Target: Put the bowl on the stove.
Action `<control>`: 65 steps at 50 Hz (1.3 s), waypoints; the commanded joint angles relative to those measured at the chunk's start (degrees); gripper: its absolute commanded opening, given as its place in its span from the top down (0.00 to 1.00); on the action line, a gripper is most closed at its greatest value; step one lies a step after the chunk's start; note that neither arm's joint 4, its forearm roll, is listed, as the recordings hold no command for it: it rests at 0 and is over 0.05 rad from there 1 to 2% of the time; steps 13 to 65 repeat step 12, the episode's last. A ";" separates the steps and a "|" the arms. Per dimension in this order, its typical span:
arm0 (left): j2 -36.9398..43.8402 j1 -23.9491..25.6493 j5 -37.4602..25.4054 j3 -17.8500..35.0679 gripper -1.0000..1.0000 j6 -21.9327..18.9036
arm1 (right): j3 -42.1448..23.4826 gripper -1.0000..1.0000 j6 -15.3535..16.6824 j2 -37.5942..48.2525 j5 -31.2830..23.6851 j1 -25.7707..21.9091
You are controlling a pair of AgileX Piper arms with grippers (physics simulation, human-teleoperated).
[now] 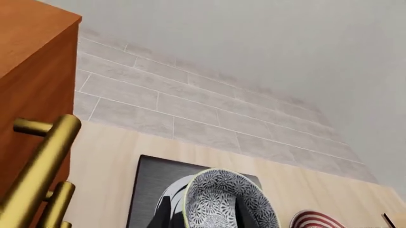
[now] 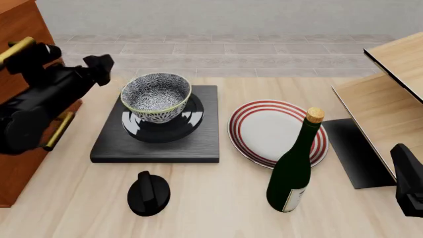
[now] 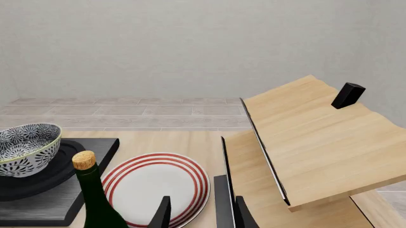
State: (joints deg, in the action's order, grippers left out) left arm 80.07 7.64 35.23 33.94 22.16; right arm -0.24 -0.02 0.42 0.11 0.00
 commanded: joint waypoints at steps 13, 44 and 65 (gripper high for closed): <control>-13.46 0.71 -2.03 -6.01 0.00 -3.71 | 0.00 0.00 -0.01 0.00 0.00 0.00; -13.46 0.71 -2.03 -6.01 0.00 -3.71 | 0.00 0.00 -0.01 0.00 0.00 0.00; -13.46 0.71 -2.03 -6.01 0.00 -3.71 | 0.00 0.00 -0.01 0.00 0.00 0.00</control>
